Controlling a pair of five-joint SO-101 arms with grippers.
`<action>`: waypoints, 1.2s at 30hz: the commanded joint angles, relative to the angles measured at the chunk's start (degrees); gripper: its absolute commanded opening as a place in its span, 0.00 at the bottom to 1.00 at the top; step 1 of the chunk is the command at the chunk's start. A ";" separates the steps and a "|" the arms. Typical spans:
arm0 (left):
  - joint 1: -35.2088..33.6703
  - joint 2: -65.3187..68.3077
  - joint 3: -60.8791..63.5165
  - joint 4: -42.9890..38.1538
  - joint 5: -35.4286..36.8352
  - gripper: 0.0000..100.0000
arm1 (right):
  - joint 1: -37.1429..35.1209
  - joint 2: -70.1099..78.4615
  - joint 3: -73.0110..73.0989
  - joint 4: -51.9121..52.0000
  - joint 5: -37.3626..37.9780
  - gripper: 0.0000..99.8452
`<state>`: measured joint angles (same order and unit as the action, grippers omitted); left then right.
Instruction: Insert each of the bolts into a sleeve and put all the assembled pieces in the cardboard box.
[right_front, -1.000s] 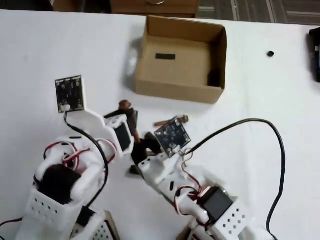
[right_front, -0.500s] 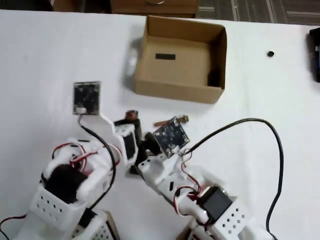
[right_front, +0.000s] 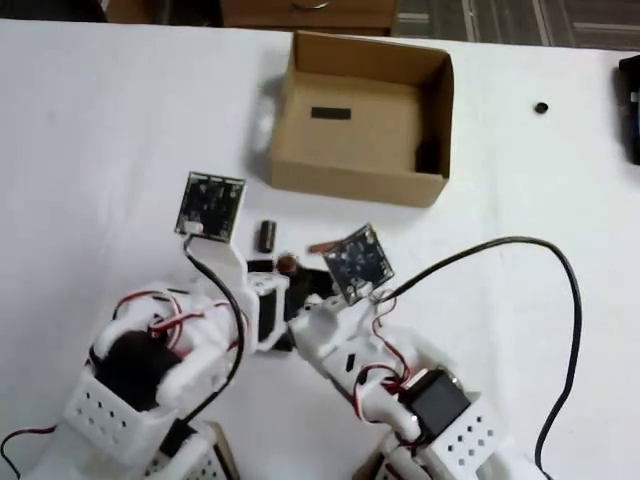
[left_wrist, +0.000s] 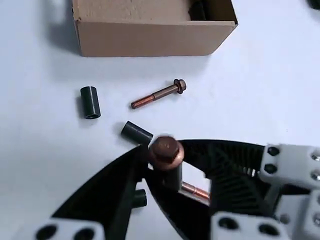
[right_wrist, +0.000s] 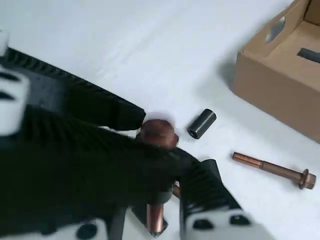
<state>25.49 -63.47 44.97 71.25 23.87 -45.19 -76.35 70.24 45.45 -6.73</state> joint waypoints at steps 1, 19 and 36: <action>0.44 -0.09 -0.22 0.88 -0.26 0.38 | 0.75 -1.01 -3.43 -1.19 0.18 0.02; -20.31 -0.09 -17.45 0.53 -5.10 0.30 | 19.21 -0.57 -2.81 -0.75 0.18 0.02; -32.00 0.00 11.91 -2.55 -22.15 0.02 | 31.34 20.26 -24.00 7.52 6.95 0.02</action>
<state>-5.63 -63.47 52.70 72.31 3.82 -14.95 -64.75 57.23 50.20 -0.40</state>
